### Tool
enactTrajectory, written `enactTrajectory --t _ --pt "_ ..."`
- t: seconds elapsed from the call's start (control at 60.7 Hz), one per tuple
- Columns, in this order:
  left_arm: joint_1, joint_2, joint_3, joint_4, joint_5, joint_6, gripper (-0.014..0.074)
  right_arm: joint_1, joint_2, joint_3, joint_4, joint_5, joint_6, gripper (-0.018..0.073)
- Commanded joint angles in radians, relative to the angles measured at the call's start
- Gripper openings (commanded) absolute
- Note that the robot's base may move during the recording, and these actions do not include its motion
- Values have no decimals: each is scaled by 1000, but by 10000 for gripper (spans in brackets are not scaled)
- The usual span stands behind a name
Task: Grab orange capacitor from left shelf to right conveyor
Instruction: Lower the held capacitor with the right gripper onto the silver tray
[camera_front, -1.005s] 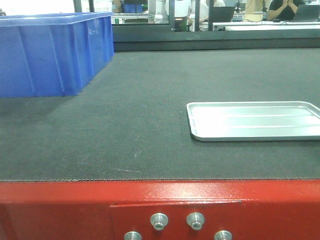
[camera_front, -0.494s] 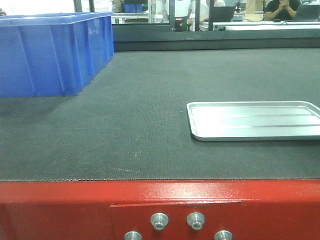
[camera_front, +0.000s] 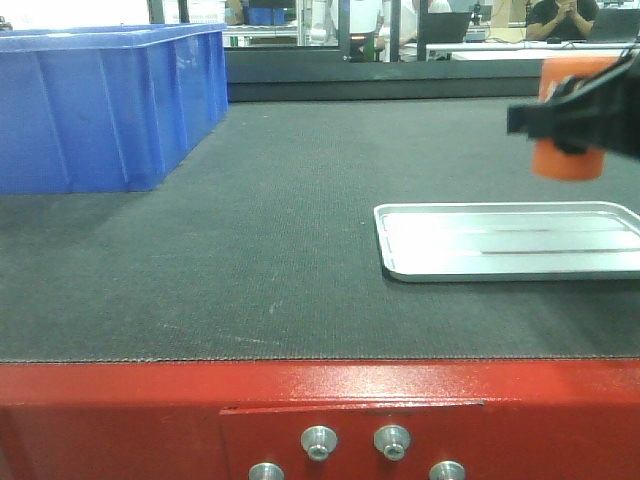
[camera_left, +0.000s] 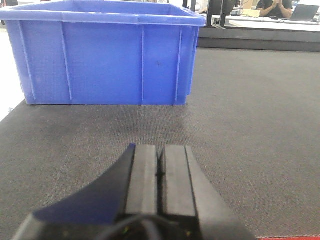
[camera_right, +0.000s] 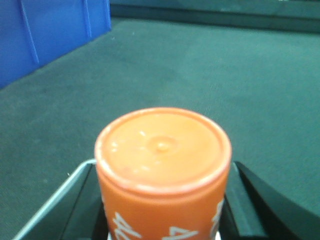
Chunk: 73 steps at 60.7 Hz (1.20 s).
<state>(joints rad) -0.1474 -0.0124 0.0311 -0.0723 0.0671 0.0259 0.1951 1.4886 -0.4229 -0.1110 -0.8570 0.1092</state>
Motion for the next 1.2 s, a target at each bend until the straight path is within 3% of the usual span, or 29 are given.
enactTrajectory --t 0.0,0.297,0.708,0.824,1.005,1.186 --pt "-2 -11 -5 -2 -92 -1 -127 -4 37 -20 -9 -161 -8 55" --pt "-2 -11 -5 -2 -92 -1 -127 -44 202 -36 -12 -278 -25 55" --pt "-2 -11 -5 -2 -92 -1 -127 -44 246 -36 -51 -270 -58 68" --pt "-2 -11 -5 -2 -92 -1 -127 -44 246 -36 -51 -260 -58 219" --pt "-2 -11 -5 -2 -92 -1 -127 -44 246 -36 -51 -257 -57 618" --pt "-2 -11 -5 -2 -92 -1 -127 -44 235 -28 -57 -228 -57 623"
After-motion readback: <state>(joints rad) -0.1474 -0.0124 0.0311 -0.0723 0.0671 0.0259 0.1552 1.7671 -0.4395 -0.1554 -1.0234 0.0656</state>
